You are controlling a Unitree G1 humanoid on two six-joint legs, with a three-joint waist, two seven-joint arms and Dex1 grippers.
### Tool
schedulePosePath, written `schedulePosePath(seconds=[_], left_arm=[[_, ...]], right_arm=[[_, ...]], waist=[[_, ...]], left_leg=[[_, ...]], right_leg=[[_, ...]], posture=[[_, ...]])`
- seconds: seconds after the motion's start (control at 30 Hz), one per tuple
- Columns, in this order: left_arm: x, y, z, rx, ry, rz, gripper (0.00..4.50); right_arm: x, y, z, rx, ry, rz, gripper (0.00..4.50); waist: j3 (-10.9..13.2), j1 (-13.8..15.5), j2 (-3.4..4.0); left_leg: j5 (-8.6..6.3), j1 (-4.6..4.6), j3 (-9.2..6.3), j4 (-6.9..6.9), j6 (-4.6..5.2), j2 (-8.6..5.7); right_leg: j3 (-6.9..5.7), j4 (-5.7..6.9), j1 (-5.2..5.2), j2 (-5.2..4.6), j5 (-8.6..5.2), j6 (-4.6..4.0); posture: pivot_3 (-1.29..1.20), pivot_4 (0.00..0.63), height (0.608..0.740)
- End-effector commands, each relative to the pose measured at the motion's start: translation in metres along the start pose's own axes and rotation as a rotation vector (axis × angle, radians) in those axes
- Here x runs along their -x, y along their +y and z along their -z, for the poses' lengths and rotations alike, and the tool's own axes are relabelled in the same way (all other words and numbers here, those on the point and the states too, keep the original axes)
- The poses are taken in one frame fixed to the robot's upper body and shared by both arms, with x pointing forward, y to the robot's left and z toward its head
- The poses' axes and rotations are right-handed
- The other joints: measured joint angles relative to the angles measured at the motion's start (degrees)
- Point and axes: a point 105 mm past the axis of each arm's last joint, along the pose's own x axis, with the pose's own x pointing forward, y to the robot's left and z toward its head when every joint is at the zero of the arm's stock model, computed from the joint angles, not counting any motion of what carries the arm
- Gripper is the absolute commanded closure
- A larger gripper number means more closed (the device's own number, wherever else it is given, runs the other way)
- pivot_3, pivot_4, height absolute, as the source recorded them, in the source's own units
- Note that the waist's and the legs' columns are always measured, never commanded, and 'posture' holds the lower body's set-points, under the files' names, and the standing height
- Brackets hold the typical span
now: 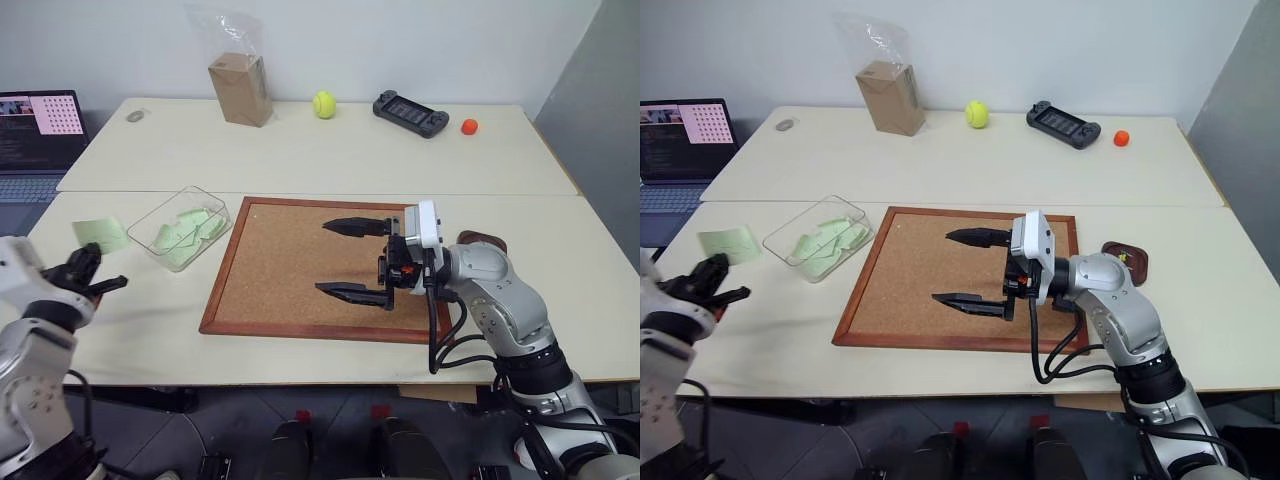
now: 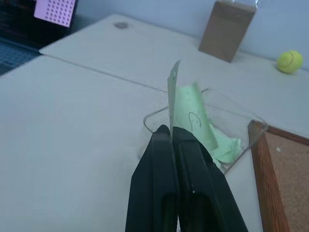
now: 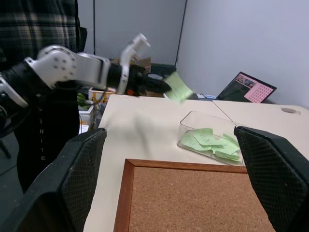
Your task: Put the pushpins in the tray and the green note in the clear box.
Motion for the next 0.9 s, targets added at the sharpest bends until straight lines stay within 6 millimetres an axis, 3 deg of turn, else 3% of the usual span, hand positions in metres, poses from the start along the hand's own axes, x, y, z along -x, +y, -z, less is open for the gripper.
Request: schedulePosePath(seconds=[0.03, 0.33, 0.37, 0.67, 0.9], left_arm=[[-0.021, -0.009, -0.011, -0.023, -0.051, 0.062, 4.47], [-0.044, -0.022, -0.008, -0.004, -0.044, 0.121, 4.47], [-0.045, -0.023, -0.008, 0.000, -0.045, 0.128, 4.09], [-0.051, -0.029, -0.014, 0.007, -0.058, 0.136, 2.47], [-0.042, -0.034, -0.026, -0.075, -0.083, 0.141, 1.12]], right_arm=[[0.001, -0.001, -0.006, 0.058, 0.000, -0.002, 0.00], [0.009, -0.002, -0.004, 0.065, 0.027, 0.060, 0.00], [0.010, -0.003, -0.004, 0.066, 0.028, 0.064, 0.00], [0.015, -0.006, -0.005, 0.075, 0.042, 0.097, 0.00], [0.022, -0.008, -0.003, 0.075, 0.062, 0.127, 0.00]], waist=[[0.0, -0.1, 0.00], [0.0, -0.4, 0.00], [0.0, -0.4, 0.00], [0.0, -0.5, 0.00], [0.0, -0.5, 0.00]], left_leg=[[0.01, -0.01, -0.07, -0.01, -0.01, -0.01], [0.08, -0.06, -0.29, -0.21, -0.15, 0.09], [0.09, -0.07, -0.28, -0.20, -0.16, 0.08], [0.13, -0.07, -0.41, -0.19, -0.24, 0.06], [0.14, -0.08, -0.44, -0.20, -0.25, 0.05]], right_leg=[[-0.09, 0.02, -0.01, 0.00, 0.00, 0.00], [-0.60, -0.01, -0.11, -0.06, 0.03, -0.09], [-0.59, -0.01, -0.11, -0.06, 0.03, -0.09], [-0.66, 0.02, -0.09, -0.07, 0.03, -0.09], [-0.68, 0.01, -0.09, -0.07, 0.04, -0.09]], posture=[[0.00, 0.150, 0.740], [0.00, 0.150, 0.740], [0.00, 0.150, 0.740], [0.00, 0.150, 0.740], [0.00, 0.150, 0.740]])
